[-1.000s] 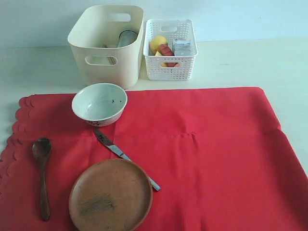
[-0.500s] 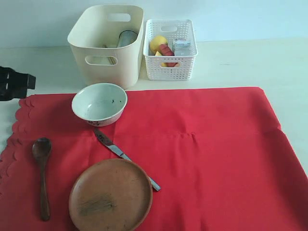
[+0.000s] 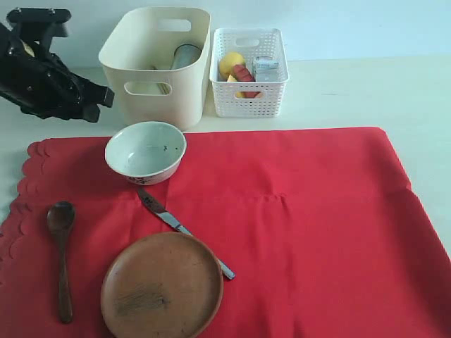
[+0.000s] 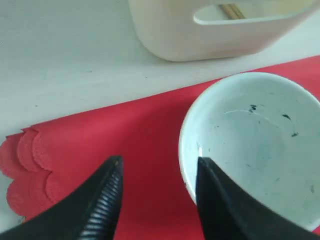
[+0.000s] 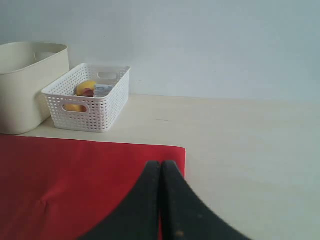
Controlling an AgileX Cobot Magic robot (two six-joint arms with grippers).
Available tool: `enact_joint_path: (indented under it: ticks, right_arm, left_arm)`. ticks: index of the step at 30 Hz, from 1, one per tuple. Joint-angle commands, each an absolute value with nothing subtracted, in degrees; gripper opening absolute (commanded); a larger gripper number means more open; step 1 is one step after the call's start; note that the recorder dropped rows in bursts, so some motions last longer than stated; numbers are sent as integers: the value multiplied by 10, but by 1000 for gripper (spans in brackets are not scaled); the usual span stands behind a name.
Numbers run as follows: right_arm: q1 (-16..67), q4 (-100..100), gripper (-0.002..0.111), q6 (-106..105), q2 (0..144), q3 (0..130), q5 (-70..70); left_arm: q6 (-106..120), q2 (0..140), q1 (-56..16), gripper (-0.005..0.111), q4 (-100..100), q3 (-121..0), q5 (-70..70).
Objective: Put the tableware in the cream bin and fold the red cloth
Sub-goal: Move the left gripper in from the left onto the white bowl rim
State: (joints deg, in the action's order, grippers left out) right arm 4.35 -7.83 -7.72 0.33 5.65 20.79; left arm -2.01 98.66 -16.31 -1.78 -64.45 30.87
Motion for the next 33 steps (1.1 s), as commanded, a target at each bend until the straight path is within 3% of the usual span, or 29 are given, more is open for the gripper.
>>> enact_joint_path:
  ticks: [1, 30, 33]
  right_arm:
    - [41, -75, 0, -74, 0, 55, 207]
    - [41, -75, 0, -74, 0, 55, 207]
    - [41, -75, 0, -74, 0, 55, 207]
  left_arm:
    - [-17, 1041, -167, 46, -25, -693, 337]
    - [100, 1187, -167, 46, -204, -741, 363]
    - [106, 1187, -167, 41, -206, -741, 363]
